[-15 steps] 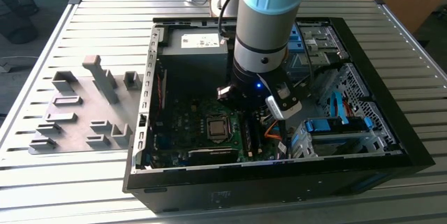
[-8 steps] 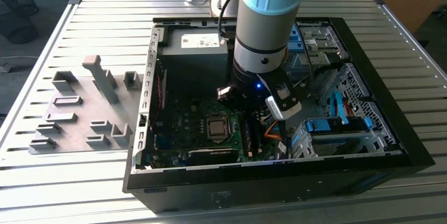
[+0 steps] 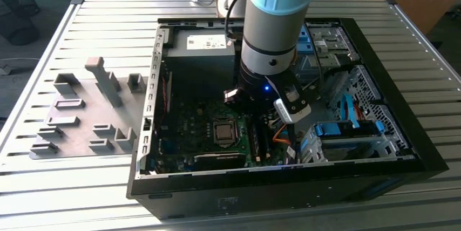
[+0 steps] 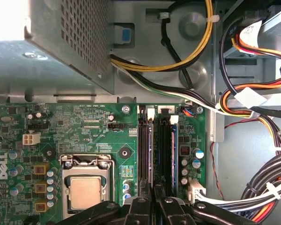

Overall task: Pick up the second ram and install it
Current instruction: 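Insert the second ram into the second slot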

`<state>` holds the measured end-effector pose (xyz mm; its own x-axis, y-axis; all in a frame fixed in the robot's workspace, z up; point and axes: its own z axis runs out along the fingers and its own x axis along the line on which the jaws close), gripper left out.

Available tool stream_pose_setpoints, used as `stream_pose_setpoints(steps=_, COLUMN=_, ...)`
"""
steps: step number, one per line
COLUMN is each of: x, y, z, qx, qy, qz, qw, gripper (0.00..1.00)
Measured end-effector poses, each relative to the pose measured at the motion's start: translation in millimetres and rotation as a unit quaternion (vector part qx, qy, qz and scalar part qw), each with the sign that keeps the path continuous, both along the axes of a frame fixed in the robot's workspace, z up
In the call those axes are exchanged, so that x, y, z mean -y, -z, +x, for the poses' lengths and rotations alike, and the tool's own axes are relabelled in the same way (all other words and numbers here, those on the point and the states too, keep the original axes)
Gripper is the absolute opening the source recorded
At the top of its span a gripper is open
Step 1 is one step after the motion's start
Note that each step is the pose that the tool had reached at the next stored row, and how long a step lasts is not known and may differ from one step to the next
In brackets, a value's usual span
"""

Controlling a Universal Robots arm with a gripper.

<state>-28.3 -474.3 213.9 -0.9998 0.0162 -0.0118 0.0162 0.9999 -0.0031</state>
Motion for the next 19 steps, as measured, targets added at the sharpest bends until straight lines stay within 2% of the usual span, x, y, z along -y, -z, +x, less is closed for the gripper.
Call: stream_pose_setpoints(steps=19, x=0.0, y=4.0, z=0.0, qx=-0.0001, qy=-0.007, qz=-0.0001, qw=1.0, gripper=0.14)
